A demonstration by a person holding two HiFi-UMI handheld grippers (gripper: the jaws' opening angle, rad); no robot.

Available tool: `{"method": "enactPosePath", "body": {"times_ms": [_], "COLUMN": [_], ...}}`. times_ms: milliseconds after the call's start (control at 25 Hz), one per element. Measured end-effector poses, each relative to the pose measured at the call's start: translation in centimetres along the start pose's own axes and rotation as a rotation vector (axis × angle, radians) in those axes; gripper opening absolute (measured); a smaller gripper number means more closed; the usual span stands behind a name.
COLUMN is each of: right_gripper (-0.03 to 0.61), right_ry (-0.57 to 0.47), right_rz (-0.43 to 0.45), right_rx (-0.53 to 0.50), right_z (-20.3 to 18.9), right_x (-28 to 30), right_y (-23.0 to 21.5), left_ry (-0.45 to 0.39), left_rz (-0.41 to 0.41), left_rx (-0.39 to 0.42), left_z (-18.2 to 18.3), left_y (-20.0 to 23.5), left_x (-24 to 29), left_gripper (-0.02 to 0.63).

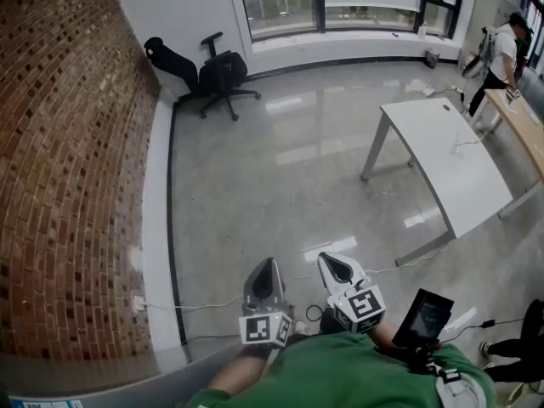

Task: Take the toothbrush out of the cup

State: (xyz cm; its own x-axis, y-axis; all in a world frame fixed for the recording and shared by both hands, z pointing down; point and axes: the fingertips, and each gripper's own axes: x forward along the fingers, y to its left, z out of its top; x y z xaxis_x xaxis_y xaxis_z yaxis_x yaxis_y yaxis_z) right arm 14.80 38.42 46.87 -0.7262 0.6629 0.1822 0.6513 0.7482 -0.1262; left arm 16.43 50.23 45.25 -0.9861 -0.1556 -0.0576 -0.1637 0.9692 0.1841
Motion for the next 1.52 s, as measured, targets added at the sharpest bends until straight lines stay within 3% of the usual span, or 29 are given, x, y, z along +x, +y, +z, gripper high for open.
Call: {"method": "enactPosePath", "body": {"times_ms": [320, 640, 920, 1200, 1520], "right_gripper": [0.000, 0.000, 0.000, 0.000, 0.000], "right_ry": [-0.013, -0.070, -0.067, -0.053, -0.042], "right_rz": [0.035, 0.073, 0.045, 0.019, -0.072], "right_rx": [0.003, 0.036, 0.045, 0.064, 0.051], "right_z": [0.8, 4.3, 5.1, 5.1, 5.9], "right_x": [5.4, 10.9, 13.5, 17.2, 22.9], "right_y": [-3.5, -11.5, -19.0, -23.0, -26.5], "left_ry": [0.013, -0.001, 0.003, 0.032, 0.039], "left_rz": [0.023, 0.038, 0.032, 0.022, -0.074], "left_rx": [0.025, 0.069, 0.078, 0.083, 0.051], "left_z": [-0.6, 0.1, -0.3, -1.1, -2.2], "left_y": [1.8, 0.8, -1.3, -0.3, 2.6], "left_x": [5.2, 15.6, 22.5, 27.6, 35.5], "left_gripper": [0.005, 0.005, 0.005, 0.005, 0.005]}}
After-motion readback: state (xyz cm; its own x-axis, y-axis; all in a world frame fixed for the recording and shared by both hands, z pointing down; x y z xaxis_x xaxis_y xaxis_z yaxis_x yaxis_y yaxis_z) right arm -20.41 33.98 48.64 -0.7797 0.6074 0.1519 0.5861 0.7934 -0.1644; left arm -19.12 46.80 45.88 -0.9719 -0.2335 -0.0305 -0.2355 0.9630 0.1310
